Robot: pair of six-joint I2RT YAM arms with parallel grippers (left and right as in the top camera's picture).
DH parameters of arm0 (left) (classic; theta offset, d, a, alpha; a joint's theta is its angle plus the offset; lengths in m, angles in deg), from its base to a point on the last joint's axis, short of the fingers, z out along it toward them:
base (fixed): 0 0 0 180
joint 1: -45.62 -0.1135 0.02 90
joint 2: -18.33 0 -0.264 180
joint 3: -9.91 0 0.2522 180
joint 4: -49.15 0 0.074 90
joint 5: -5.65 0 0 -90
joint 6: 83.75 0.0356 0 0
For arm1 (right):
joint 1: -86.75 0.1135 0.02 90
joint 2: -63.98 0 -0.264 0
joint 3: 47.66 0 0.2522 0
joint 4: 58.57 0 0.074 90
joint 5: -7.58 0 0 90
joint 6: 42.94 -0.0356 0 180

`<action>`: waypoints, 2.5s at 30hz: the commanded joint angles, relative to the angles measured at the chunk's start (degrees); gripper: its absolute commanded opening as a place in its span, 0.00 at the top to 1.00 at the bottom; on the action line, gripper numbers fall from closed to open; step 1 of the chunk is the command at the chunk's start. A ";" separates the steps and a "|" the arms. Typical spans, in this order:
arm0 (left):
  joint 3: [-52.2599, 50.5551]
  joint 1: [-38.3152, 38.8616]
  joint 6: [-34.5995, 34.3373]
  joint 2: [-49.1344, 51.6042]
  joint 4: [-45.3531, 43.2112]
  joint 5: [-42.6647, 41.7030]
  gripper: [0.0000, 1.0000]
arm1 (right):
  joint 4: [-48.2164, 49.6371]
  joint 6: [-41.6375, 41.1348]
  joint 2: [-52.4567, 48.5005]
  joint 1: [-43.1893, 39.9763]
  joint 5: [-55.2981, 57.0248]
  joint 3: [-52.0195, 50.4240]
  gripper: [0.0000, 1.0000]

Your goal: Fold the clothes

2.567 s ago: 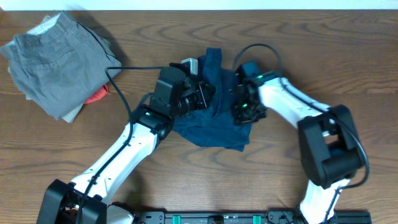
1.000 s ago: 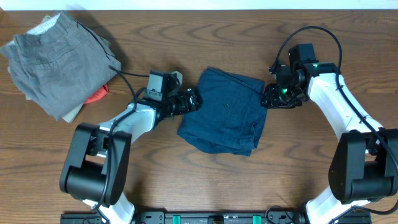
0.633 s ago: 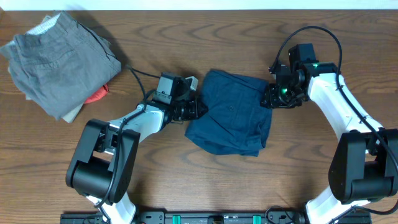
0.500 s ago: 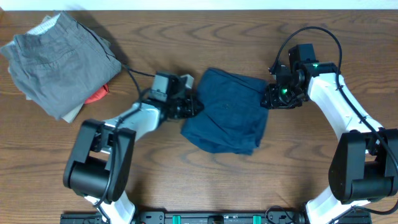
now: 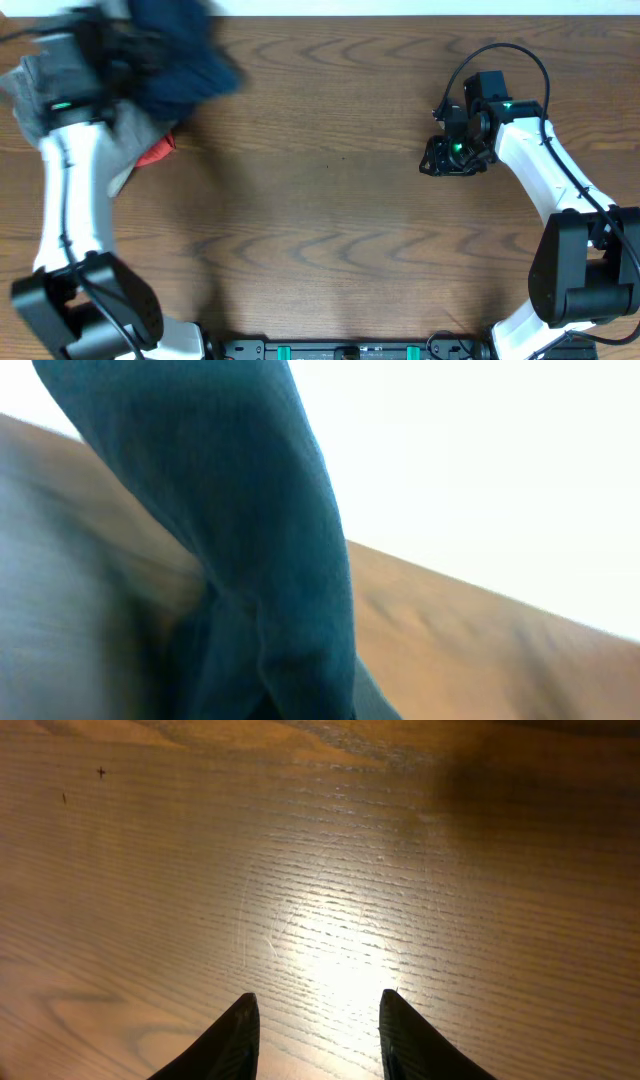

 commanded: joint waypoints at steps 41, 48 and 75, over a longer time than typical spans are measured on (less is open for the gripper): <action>1.77 -13.16 1.40 -7.21 13.03 4.96 0.02 | 3.63 0.57 0.83 0.17 -0.35 0.28 0.01; 1.77 5.92 7.54 -2.86 22.45 5.01 0.02 | 10.54 -0.92 0.83 -1.68 -0.26 0.28 0.01; -21.07 23.45 5.70 -18.32 38.86 22.82 0.02 | 16.48 -2.99 27.04 -10.58 6.34 -28.13 0.01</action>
